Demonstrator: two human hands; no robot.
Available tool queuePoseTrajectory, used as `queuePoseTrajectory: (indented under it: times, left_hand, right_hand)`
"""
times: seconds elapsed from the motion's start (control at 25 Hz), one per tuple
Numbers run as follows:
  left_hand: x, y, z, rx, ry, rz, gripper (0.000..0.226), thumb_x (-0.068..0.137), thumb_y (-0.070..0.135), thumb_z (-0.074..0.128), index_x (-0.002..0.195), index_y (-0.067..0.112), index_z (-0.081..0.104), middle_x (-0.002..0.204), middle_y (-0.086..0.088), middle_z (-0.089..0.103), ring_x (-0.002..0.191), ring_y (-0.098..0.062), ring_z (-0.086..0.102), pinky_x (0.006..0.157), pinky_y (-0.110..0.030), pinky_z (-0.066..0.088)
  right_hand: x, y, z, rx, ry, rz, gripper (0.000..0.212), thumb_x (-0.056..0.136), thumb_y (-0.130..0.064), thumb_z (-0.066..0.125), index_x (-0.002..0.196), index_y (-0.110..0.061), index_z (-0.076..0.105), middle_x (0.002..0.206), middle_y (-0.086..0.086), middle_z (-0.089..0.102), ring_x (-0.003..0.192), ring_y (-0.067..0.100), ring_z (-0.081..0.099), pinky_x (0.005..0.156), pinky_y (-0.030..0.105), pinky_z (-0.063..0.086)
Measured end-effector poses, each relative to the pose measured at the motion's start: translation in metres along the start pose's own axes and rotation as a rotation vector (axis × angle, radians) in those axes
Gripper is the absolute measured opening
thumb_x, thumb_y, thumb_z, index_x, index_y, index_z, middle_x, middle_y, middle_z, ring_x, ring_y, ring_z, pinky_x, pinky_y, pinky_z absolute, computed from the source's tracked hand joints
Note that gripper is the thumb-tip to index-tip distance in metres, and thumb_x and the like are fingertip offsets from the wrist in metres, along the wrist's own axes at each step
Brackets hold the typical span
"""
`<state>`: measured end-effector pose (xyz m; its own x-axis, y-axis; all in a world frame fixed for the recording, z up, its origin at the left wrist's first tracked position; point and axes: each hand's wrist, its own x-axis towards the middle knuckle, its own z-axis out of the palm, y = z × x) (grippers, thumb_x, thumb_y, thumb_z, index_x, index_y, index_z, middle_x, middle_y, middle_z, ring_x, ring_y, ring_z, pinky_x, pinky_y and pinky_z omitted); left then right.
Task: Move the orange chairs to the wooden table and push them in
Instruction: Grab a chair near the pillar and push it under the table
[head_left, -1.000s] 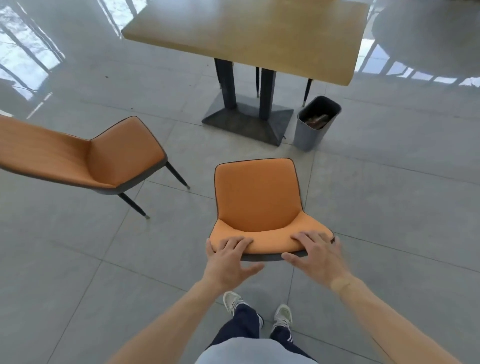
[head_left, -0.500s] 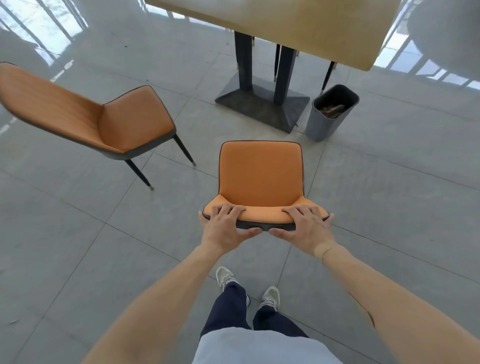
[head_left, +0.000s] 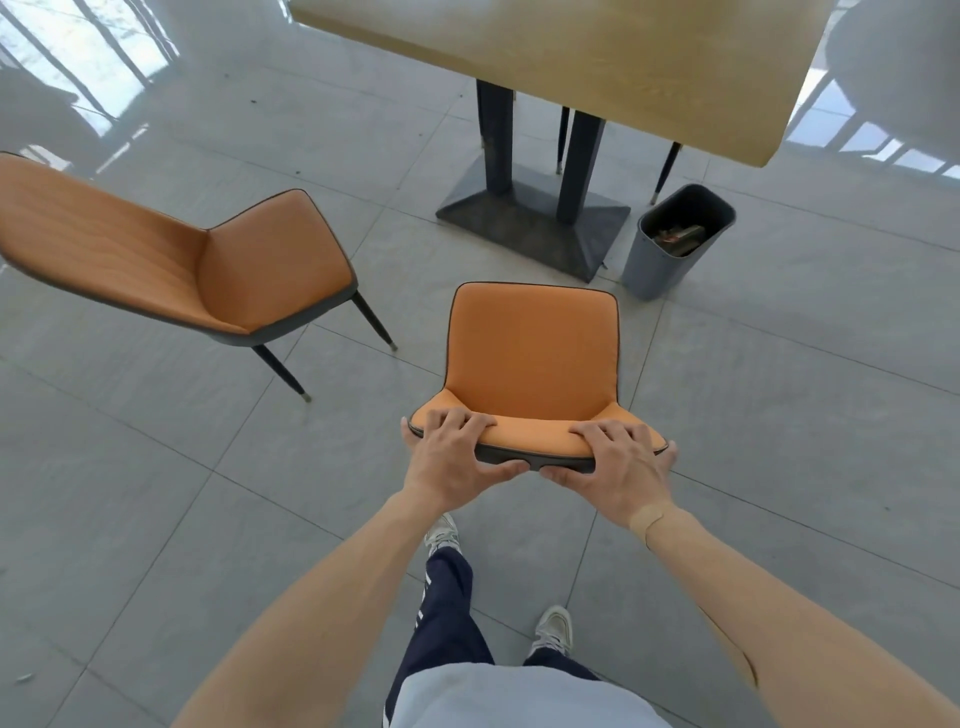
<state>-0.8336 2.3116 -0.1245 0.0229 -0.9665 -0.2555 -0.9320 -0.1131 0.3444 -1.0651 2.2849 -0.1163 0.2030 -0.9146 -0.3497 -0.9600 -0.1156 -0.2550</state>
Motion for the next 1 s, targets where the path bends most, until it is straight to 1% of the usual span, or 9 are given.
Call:
queuePoseTrajectory:
  times: [0.2, 0.36, 0.48, 0.64, 0.84, 1.0]
  left_hand:
    - [0.055, -0.028, -0.026, 0.008, -0.038, 0.056, 0.084, 0.063, 0.095, 0.032, 0.125, 0.040, 0.049, 0.127, 0.007, 0.052, 0.127, -0.021, 0.032, 0.108, -0.072, 0.011]
    - [0.098, -0.048, -0.049, 0.018, -0.072, 0.107, 0.087, 0.062, 0.096, 0.028, 0.125, 0.040, 0.048, 0.129, 0.007, 0.051, 0.129, -0.022, 0.032, 0.109, -0.073, 0.011]
    - [0.126, -0.061, -0.061, 0.021, -0.073, 0.139, 0.086, 0.062, 0.096, 0.029, 0.125, 0.040, 0.049, 0.127, 0.008, 0.051, 0.127, -0.021, 0.033, 0.108, -0.072, 0.012]
    - [0.158, -0.076, -0.075, 0.030, -0.090, 0.167, 0.084, 0.063, 0.095, 0.032, 0.125, 0.041, 0.049, 0.128, 0.008, 0.051, 0.128, -0.021, 0.034, 0.108, -0.071, 0.013]
    - [0.202, -0.082, -0.090, 0.038, -0.099, 0.185, 0.081, 0.063, 0.095, 0.035, 0.123, 0.042, 0.049, 0.129, 0.009, 0.051, 0.128, -0.020, 0.031, 0.108, -0.068, 0.016]
    - [0.238, -0.085, -0.103, 0.042, -0.105, 0.193, 0.078, 0.064, 0.093, 0.040, 0.123, 0.043, 0.049, 0.130, 0.011, 0.050, 0.129, -0.018, 0.031, 0.109, -0.066, 0.015]
  right_hand:
    - [0.045, -0.028, -0.012, 0.025, -0.006, 0.063, 0.090, 0.058, -0.100, 0.017, 0.125, -0.046, 0.044, 0.132, -0.014, 0.051, 0.122, 0.020, 0.036, 0.100, 0.067, 0.024]
    - [0.080, -0.052, -0.023, 0.026, -0.002, 0.120, 0.092, 0.057, -0.099, 0.015, 0.127, -0.047, 0.044, 0.135, -0.013, 0.050, 0.123, 0.020, 0.036, 0.100, 0.062, 0.027]
    - [0.103, -0.065, -0.029, 0.041, 0.003, 0.154, 0.091, 0.057, -0.099, 0.017, 0.127, -0.047, 0.044, 0.135, -0.013, 0.050, 0.124, 0.020, 0.036, 0.100, 0.060, 0.027]
    - [0.129, -0.080, -0.035, 0.049, 0.001, 0.174, 0.082, 0.063, -0.095, 0.026, 0.127, -0.046, 0.044, 0.135, -0.012, 0.050, 0.124, 0.020, 0.035, 0.101, 0.062, 0.026]
    - [0.166, -0.088, -0.046, 0.075, 0.028, 0.194, 0.083, 0.063, -0.095, 0.029, 0.127, -0.044, 0.047, 0.133, -0.012, 0.051, 0.123, 0.021, 0.036, 0.101, 0.063, 0.025]
    - [0.198, -0.092, -0.055, 0.083, 0.037, 0.193, 0.084, 0.063, -0.096, 0.027, 0.127, -0.044, 0.046, 0.133, -0.012, 0.050, 0.122, 0.020, 0.035, 0.101, 0.066, 0.023]
